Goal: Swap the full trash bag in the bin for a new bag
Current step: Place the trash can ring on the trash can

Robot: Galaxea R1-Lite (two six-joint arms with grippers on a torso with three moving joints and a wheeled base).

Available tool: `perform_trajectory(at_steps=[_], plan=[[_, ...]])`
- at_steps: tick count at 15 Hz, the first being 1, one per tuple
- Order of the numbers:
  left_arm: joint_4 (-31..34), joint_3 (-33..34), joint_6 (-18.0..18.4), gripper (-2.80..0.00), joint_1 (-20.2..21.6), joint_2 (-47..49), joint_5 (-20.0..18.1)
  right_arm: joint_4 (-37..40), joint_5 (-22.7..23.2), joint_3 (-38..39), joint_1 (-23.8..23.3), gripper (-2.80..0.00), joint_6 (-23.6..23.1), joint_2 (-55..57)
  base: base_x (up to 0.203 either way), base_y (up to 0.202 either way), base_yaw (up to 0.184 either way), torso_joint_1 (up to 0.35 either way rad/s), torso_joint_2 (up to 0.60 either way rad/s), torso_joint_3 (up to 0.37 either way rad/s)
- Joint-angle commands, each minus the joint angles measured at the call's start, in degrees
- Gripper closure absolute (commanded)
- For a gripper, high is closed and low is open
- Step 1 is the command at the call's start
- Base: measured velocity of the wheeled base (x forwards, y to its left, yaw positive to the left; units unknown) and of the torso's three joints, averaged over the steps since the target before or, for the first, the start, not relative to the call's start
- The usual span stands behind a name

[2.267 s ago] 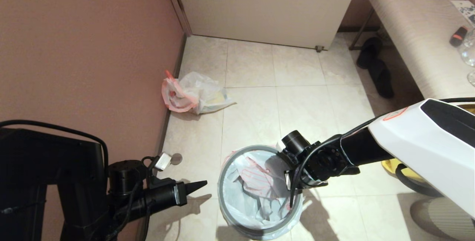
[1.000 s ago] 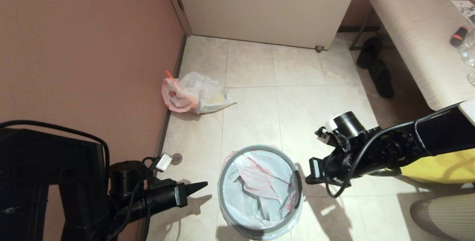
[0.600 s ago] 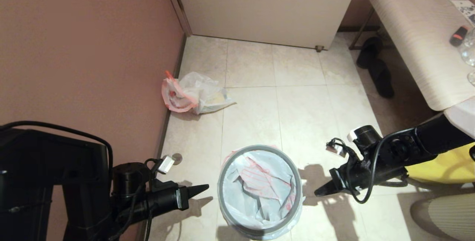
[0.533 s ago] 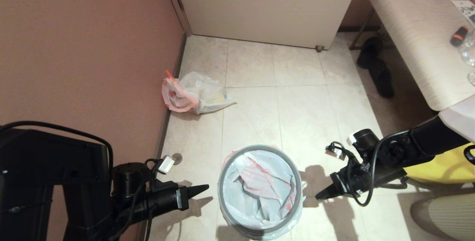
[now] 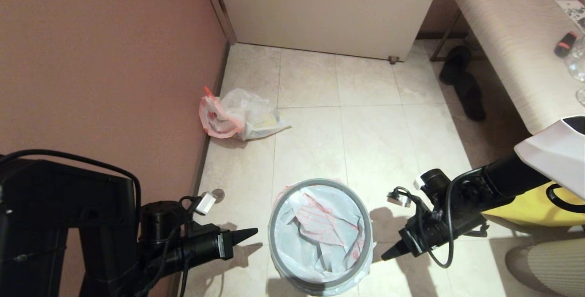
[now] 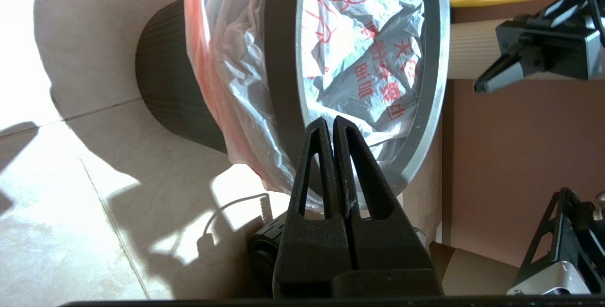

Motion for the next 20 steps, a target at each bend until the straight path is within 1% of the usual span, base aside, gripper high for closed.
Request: perform_trajectory(at_steps=[1,3,6,9,12,16,20], plan=[[-2.72,-0.01,-0.18,0.0,-0.01,0.06,-0.22,-0.6,0.29,-1.18,2.36,0.0,0.04,0.46,0.0,0.0,0.0,0.0,0.0,0.0],[-2.72,-0.01,-0.18,0.0,-0.01,0.06,-0.22,-3.15,0.31,-2.3,3.22,0.0,0.31,1.9,0.0,0.0,0.0,0.0,0.0,0.0],[-2.72,-0.01,-0.09,0.0,-0.01,0.06,-0.22,-10.06,0.31,-2.74,3.71,0.0,4.38,3.65,0.0,0.0,0.0,0.0,0.0,0.0],[-2.72,0.08,-0.09,0.0,-0.18,0.15,-0.22,-14.86,0.22,-2.83,4.39,0.0,6.65,5.37,0.0,0.0,0.0,0.0,0.0,0.0],[-2.72,0.08,-0.09,0.0,-0.18,0.15,-0.22,-19.97,-0.3,-3.18,4.37,0.0,10.82,7.0,0.0,0.0,0.0,0.0,0.0,0.0],[-2.72,0.08,-0.09,0.0,-0.18,0.15,-0.22,-20.39,-0.51,-3.82,4.63,0.0,11.22,7.65,0.0,0.0,0.0,0.0,0.0,0.0],[-2.72,-0.18,-0.11,0.0,-0.45,0.41,-0.14,-20.39,-4.5,-4.6,5.59,0.0,11.31,8.79,0.0,0.0,0.0,0.0,0.0,0.0]])
